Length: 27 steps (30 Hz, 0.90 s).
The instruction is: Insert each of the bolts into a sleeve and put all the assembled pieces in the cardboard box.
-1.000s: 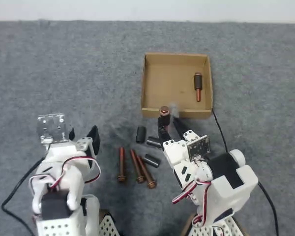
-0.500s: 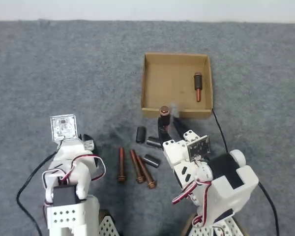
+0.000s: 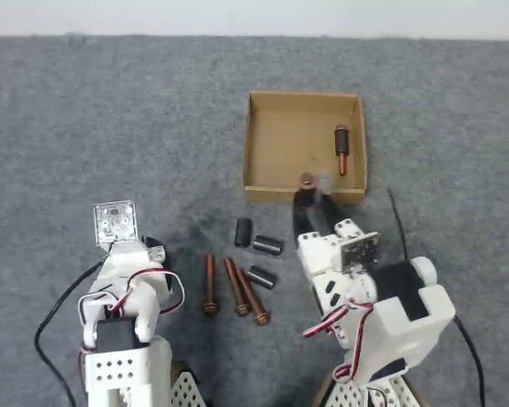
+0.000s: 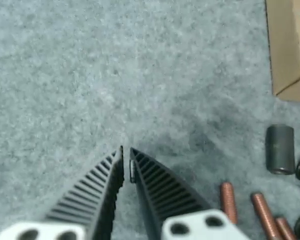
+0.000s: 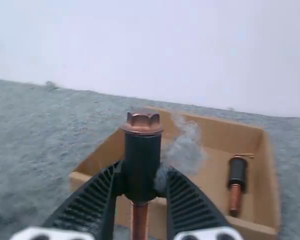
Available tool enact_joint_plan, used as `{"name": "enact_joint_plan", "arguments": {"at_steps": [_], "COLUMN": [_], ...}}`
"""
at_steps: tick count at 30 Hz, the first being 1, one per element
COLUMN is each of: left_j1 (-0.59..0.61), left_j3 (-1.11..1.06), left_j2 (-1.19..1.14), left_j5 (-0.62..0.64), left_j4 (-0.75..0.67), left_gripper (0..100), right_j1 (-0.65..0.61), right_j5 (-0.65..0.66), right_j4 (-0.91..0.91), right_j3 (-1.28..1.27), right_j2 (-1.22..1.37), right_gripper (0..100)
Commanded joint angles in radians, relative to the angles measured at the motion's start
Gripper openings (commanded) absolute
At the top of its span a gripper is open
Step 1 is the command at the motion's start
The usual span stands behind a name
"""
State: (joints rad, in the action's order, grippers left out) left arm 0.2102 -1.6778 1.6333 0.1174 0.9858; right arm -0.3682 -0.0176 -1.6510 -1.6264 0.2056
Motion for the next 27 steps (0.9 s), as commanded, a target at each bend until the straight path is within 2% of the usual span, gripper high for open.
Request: {"name": "enact_joint_plan", "arguments": {"at_steps": [1,12,18,27], "left_j1": [0.008,0.009,0.009,0.008], "left_j3": [0.013,-0.013,-0.013,-0.013], "left_j2": [0.018,0.018,0.018,0.018], "left_j5": [-0.014,-0.015,-0.015,-0.015], "left_j4": [-0.023,-0.025,-0.025,-0.023], "left_gripper": [2,2,2,2], "right_j1": [0.062,0.199,0.203,0.203], "right_j5": [-0.002,0.000,0.155,0.172], "right_j4": [-0.044,-0.024,0.166,0.412], "right_j3": [0.064,0.282,0.427,0.614], "right_j2": [-0.058,-0.058,-0.059,-0.059], "right_gripper": [0.7,0.7,0.7,0.7]}}
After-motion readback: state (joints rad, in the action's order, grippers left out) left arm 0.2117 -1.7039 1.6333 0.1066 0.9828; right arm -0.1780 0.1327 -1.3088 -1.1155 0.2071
